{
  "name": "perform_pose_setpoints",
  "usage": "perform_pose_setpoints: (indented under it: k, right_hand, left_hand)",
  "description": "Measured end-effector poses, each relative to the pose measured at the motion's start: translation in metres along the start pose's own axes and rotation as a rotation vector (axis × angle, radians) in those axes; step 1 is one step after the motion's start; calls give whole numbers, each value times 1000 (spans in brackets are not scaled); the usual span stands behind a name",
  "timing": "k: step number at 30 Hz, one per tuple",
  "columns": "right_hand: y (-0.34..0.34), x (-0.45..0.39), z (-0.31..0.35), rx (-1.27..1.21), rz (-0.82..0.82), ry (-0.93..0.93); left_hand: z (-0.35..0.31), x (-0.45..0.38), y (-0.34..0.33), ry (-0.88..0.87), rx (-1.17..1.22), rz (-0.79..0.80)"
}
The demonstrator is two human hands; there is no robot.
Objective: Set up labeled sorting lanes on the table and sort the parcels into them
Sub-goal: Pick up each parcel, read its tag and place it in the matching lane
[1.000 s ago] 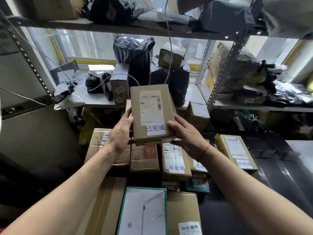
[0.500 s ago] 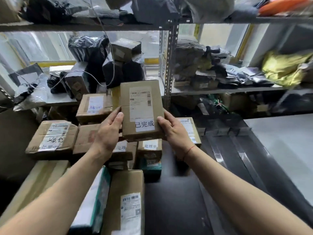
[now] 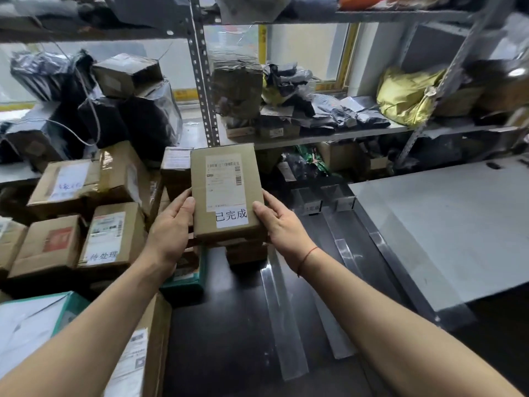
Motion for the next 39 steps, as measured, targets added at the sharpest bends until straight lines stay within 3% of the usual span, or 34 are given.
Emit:
perform_pose_setpoints:
  k: [10,21,29,34,39]
  right_hand:
    - [127,25,8,-3,-128,-70]
    - [280,28,-18,-69,-87,-125]
    - [325,27,-31,-94,-89,-152]
    - [329,29,-29,-254,-64,-185]
    - [331,23,-34,-333,-46,-206]
  left_hand:
    - [-1,-62,-106,114,-20,266]
    - [3,-112,-251,232,9,212]
    - [18,-122,-303,274,95,234]
    - [22,-124,-298,351,58,215]
    - [29,-117,-290,438,164,319]
Point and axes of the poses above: each hand's wrist, its own x-axis away from the middle knuckle, its own y-axis out of the back of the hand, z = x × y, the point moved 2 cm from there along -x, towards the middle knuckle, and after that the axes turned 15 degrees about z, right-handed, at the moved point
